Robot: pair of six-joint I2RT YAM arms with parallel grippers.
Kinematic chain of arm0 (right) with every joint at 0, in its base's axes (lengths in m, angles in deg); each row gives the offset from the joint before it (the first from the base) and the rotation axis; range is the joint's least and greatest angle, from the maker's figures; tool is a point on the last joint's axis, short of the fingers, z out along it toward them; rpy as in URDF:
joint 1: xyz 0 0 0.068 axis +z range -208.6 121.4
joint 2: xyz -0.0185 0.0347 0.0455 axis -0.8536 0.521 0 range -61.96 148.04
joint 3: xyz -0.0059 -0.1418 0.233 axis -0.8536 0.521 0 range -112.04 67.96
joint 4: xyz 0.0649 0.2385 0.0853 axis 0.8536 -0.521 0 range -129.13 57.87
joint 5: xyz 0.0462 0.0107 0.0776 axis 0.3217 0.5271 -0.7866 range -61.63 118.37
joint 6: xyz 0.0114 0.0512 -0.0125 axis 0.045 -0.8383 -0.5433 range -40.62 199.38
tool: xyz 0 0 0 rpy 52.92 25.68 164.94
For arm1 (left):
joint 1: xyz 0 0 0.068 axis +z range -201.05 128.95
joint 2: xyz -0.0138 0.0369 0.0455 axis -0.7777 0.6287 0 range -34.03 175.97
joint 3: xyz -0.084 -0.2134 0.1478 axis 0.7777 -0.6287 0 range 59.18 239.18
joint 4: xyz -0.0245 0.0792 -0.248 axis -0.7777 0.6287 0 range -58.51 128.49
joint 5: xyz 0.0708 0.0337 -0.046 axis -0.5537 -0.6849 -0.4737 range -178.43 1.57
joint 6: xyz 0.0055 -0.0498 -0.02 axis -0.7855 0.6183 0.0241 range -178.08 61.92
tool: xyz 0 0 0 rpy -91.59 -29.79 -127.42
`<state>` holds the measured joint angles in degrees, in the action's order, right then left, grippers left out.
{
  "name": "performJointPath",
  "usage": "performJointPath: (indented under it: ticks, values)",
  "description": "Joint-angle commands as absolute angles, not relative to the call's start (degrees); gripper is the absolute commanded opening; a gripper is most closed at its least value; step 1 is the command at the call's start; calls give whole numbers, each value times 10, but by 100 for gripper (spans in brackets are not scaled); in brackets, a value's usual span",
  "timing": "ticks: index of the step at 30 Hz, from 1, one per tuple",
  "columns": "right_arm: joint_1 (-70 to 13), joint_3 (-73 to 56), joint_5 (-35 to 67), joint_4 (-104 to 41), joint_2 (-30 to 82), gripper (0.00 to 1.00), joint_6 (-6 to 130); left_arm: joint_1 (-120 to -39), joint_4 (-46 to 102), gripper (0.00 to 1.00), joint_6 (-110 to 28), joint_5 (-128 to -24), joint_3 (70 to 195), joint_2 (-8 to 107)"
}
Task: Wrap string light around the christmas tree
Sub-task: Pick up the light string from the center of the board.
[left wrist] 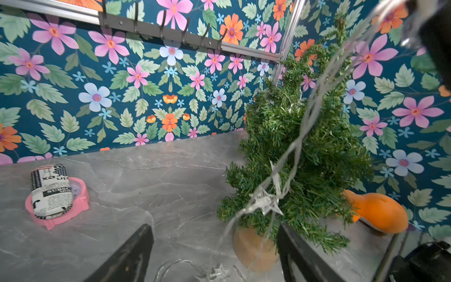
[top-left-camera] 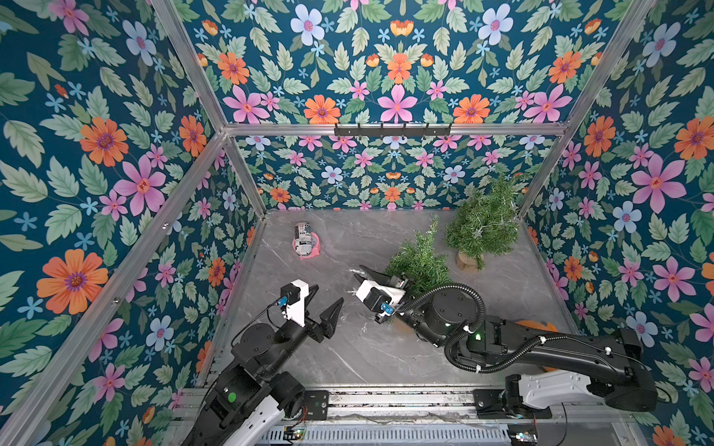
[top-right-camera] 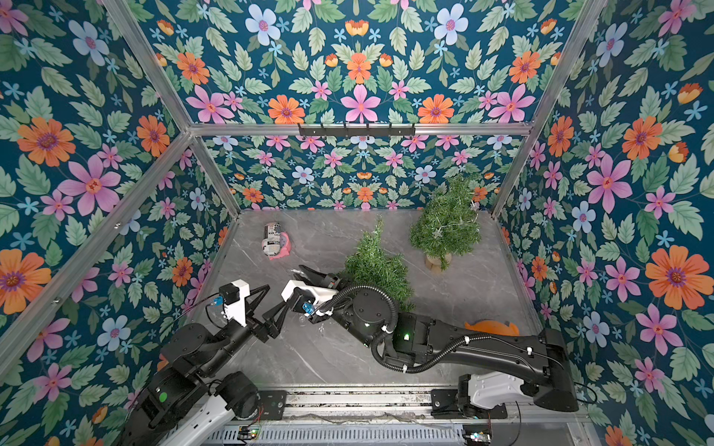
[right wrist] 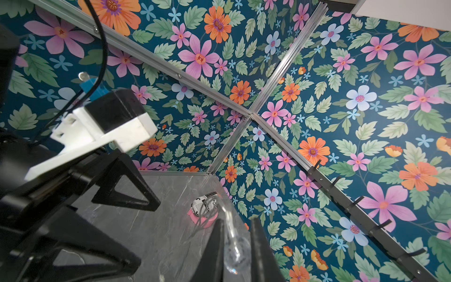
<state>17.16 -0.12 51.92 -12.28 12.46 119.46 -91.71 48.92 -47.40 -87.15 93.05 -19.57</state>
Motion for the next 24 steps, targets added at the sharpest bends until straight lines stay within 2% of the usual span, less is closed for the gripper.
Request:
performJointPath:
  ticks: [1,10,15,18,20,24]
  values:
    - [168,-12,512,-95,133,0,1217,-917,490,83,-468,-841,926,-191]
    - [166,-16,503,-82,131,0,1221,-917,486,83,-478,-930,910,-151]
    - [166,-14,495,-76,125,0,1218,-917,410,82,-463,-878,875,-109]
    - [166,-11,499,-68,121,0,1219,-917,371,79,-458,-890,871,-73]
    - [167,-6,501,-63,116,0,1220,-917,362,73,-461,-955,875,-50]
    - [166,8,504,-62,100,0,1214,-917,329,52,-462,-1050,878,-17]
